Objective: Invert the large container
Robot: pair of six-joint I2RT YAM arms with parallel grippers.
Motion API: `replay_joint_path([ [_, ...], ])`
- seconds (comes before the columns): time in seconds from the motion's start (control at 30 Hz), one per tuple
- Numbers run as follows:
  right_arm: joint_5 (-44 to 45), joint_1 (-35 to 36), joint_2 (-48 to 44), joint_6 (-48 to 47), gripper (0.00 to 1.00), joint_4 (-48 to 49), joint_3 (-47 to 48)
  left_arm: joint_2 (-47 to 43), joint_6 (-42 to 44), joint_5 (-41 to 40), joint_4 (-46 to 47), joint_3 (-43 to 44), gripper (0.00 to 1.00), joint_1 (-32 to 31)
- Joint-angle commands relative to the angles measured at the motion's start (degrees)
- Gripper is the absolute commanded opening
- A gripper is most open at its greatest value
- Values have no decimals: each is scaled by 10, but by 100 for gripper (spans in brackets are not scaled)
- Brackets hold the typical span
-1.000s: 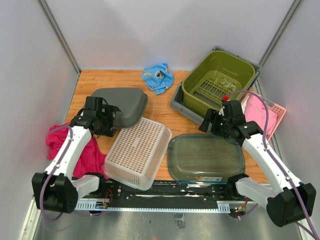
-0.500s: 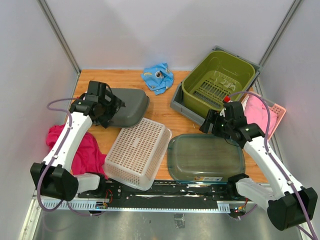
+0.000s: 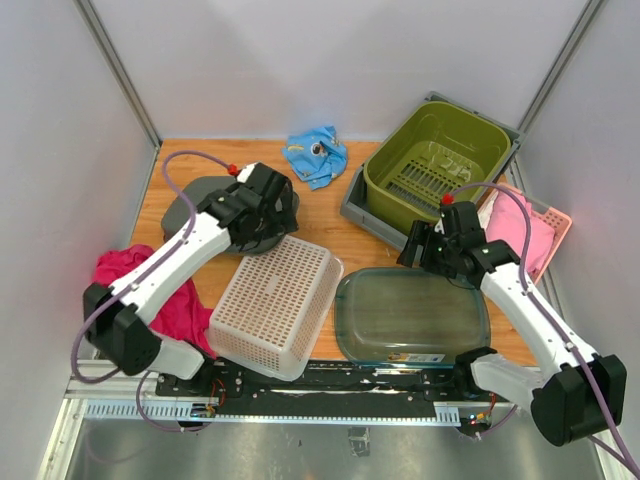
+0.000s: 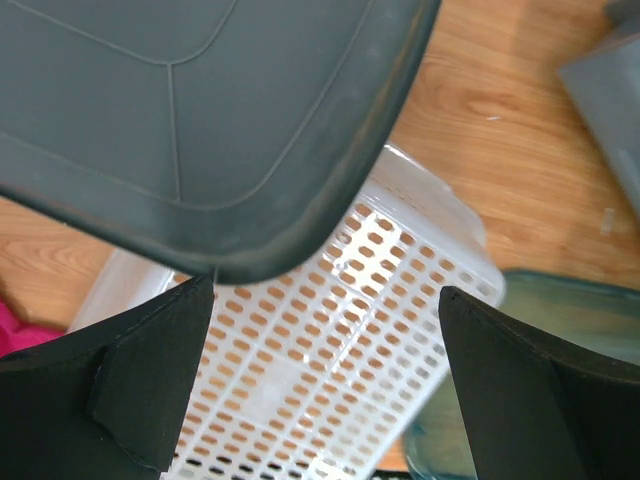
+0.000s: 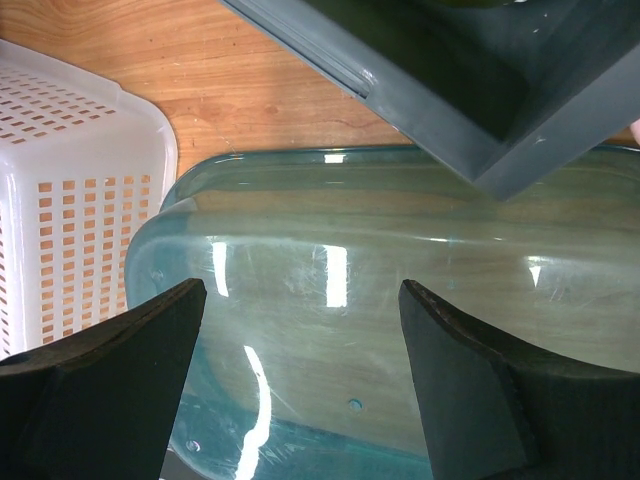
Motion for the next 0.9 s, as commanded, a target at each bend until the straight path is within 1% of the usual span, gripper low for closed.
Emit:
replay_joint_path([
  [0.0,1,3,9,-3,80,7,12,73,37,-58,-14,19,99,-8],
  [0.1,7,3,15,-5,80,3,17,103,47,-97,-10,34,99,-3],
  [0.17,9,3,19,-4,80,4,18,114,79,-93,17,35,99,20],
  [0.27,8,3,31,-5,80,9,21,117,143,-40,108,13,97,86],
  [0.33,4,3,41,-5,80,9,27,130,170,-9,158,8,96,126],
  [0.5,3,3,50,-8,80,0,39,207,208,27,198,58,96,191],
  [0.63,13,3,42,-15,80,-6,37,238,225,19,181,115,96,198],
  [0.77,22,3,39,-17,80,-7,33,218,231,27,182,125,96,194],
  [0.87,15,3,46,-15,80,-4,35,210,233,16,169,124,96,184],
])
